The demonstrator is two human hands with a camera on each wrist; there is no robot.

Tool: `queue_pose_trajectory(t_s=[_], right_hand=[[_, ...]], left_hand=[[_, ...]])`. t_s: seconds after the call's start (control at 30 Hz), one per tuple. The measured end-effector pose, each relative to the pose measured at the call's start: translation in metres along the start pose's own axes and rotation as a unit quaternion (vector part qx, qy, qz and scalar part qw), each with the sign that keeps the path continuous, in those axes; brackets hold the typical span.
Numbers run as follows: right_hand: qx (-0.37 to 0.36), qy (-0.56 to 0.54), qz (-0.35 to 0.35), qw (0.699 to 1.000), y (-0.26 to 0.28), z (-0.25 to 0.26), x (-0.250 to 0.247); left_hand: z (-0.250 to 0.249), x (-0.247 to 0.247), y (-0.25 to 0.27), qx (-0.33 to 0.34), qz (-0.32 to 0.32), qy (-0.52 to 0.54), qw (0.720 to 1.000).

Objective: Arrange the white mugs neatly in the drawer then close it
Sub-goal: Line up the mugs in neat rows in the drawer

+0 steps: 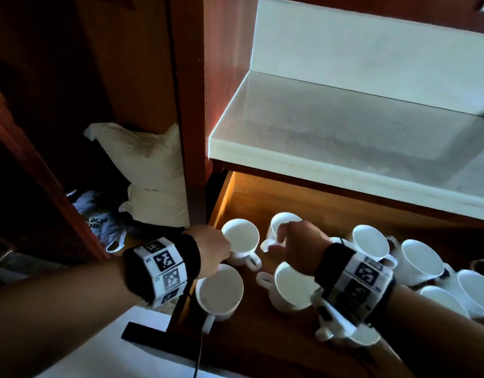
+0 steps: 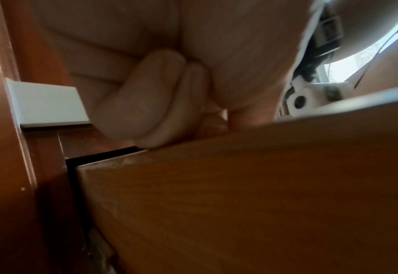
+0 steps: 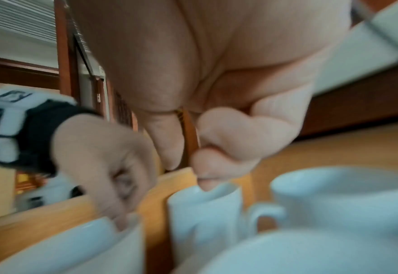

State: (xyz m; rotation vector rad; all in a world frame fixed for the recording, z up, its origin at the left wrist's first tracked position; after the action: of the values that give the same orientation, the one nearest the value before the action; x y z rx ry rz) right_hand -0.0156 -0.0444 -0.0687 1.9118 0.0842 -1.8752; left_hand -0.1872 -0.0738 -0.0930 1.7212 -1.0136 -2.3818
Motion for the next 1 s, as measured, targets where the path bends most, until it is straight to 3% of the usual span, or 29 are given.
queue_pose_trajectory(t_s=[0.13,0.23,0.3,0.4,0.53,0.6,0.73,0.8,0.9,1.0], right_hand=[[0.043,0.139,0.071,0.987,0.001,-0.034,0.007],[0.017,0.177,0.161,0.971,0.0,-0.038,0.032],[0.001,0.183,0.182,0.966,-0.003,-0.036,0.041],[-0.013,0.214,0.166,0.963,-0.003,-0.03,0.038],[-0.032,0.225,0.079,0.971,0.015,-0.02,0.001],[-0.065,0.204,0.017,0.977,0.028,-0.012,-0.026],[-0.12,0.162,-0.069,0.977,0.044,0.001,-0.064],[-0.098,0.124,-0.083,0.984,0.042,-0.002,-0.066],[-0.028,0.057,-0.074,0.995,0.038,-0.014,-0.055],[-0.019,0.059,-0.032,0.998,0.035,-0.023,-0.041]], left_hand=[[0.001,0.0,0.0,0.009,-0.001,-0.004,1.0],[0.006,0.002,-0.001,0.007,-0.017,0.041,0.999],[0.011,-0.001,-0.001,0.002,-0.021,0.098,0.995],[0.01,-0.021,0.006,0.02,-0.055,0.161,0.985],[-0.001,-0.06,0.012,0.049,-0.118,0.253,0.959],[-0.013,-0.069,0.011,0.041,-0.107,0.303,0.946],[-0.025,-0.075,0.006,0.032,-0.066,0.309,0.948],[-0.021,-0.075,0.003,0.006,-0.082,0.341,0.936],[-0.018,-0.067,0.0,-0.035,-0.096,0.438,0.893],[-0.022,-0.06,0.002,-0.042,-0.052,0.493,0.867]])
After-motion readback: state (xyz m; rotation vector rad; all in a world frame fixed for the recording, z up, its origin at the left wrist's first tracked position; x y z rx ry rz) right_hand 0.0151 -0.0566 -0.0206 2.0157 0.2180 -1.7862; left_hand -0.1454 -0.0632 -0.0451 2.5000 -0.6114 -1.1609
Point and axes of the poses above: each hand's wrist, its own y-axis away from the middle knuckle, its own x-axis out of the palm, z = x × y, the point moved 2 cm from there along -y, towards the middle knuckle, and after that the axes turned 6 degrees about y, right-handed, at the moved point
